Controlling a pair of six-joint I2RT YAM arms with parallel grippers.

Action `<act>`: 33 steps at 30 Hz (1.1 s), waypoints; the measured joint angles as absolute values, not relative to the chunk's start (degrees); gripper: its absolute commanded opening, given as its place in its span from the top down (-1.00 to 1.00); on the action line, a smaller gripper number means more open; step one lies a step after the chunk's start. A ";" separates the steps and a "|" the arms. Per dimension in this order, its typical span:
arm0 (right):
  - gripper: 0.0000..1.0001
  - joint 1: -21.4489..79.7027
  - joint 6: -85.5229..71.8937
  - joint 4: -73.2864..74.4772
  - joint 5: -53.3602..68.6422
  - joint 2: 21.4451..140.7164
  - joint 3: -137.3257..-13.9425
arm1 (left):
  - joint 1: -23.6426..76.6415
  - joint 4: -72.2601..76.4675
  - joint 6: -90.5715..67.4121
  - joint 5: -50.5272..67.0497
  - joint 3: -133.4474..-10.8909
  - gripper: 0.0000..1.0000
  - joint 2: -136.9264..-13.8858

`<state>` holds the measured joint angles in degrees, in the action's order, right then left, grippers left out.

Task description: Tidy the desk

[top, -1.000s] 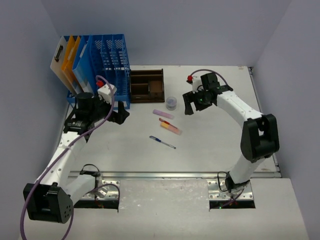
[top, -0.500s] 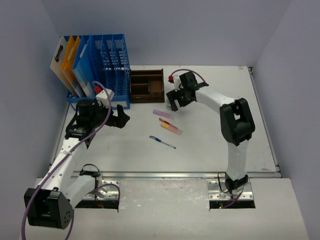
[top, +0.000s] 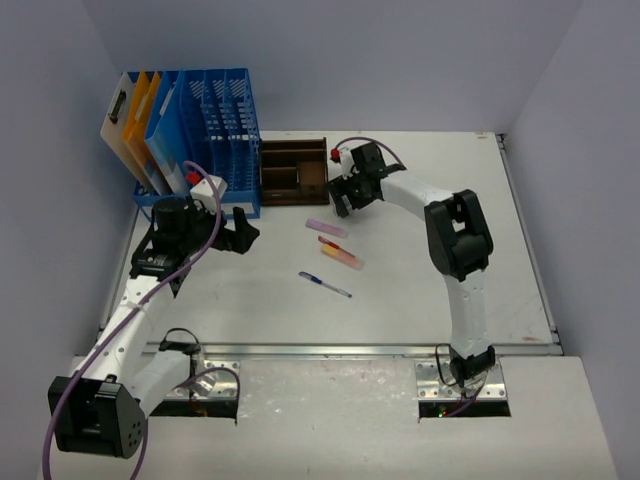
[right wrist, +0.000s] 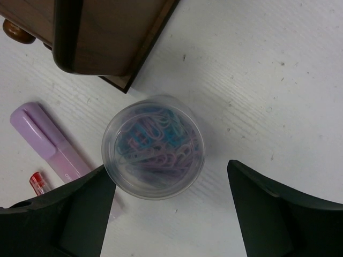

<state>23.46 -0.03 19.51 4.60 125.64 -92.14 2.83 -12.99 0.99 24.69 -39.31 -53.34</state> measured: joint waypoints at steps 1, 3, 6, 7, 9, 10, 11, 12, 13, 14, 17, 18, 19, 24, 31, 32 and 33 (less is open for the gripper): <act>-0.65 23.46 -0.03 19.46 4.60 125.67 -92.29 | 2.83 -12.91 0.99 24.64 -39.29 -1.00 -53.34; -0.69 23.49 0.01 19.11 4.62 125.67 -92.40 | 2.83 -12.60 0.99 24.64 -39.29 -1.00 -53.34; -0.72 23.57 0.08 18.37 4.62 125.67 -92.40 | 2.81 -12.05 0.99 24.64 -39.27 -1.00 -53.34; -0.75 23.59 0.14 18.06 4.62 125.67 -92.40 | 2.81 -11.94 0.99 24.64 -39.27 -1.00 -53.34; -0.78 23.68 0.23 17.69 4.64 125.67 -92.40 | 2.83 -11.73 0.64 24.67 -39.22 -1.00 -53.34; -0.81 23.75 0.27 17.58 4.64 125.71 -92.40 | 2.81 -11.64 0.40 24.67 -39.16 -1.00 -53.34; -0.82 23.83 0.30 17.56 4.67 125.78 -92.51 | 2.83 -11.51 0.12 24.67 -39.05 -1.00 -53.34; -0.82 23.90 0.38 17.56 4.69 125.99 -92.75 | 2.81 -11.44 -0.05 24.67 -38.89 -1.00 -53.34; -0.80 23.97 0.45 17.54 4.71 126.39 -93.25 | 2.81 -11.44 -0.23 24.67 -38.83 -1.00 -53.34; -0.75 24.03 0.47 17.34 4.71 126.85 -93.78 | 2.81 -11.40 -0.32 24.67 -38.70 -1.00 -53.34; -0.58 24.14 0.58 16.93 4.78 127.96 -94.87 | 2.81 -11.35 -0.51 24.67 -38.52 -1.00 -53.34; -0.40 24.14 0.64 16.67 4.82 128.14 -94.94 | 2.81 -11.35 -0.54 24.67 -38.50 -1.00 -53.34; -0.30 24.14 0.67 16.62 5.15 128.22 -94.94 | 2.81 -11.33 -0.54 24.67 -38.50 -1.00 -53.34; 0.34 24.14 1.02 16.38 5.26 128.20 -94.85 | 2.81 -11.09 -0.56 24.67 -38.44 -1.00 -53.34; 0.87 24.16 2.11 18.31 6.46 122.02 -89.17 | 2.81 -10.28 -0.82 24.97 -38.33 -1.00 -53.34; 0.91 24.16 2.22 19.42 6.66 120.14 -88.64 | 2.81 -10.04 -0.93 25.08 -38.20 -1.00 -53.34; 0.95 24.16 2.22 20.49 6.92 118.43 -88.60 | 2.81 -10.02 -0.99 25.12 -38.11 -1.00 -53.34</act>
<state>24.16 2.22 20.49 6.92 118.43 -88.60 2.81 -10.02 -0.99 25.12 -38.11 -53.34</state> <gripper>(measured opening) 0.603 0.999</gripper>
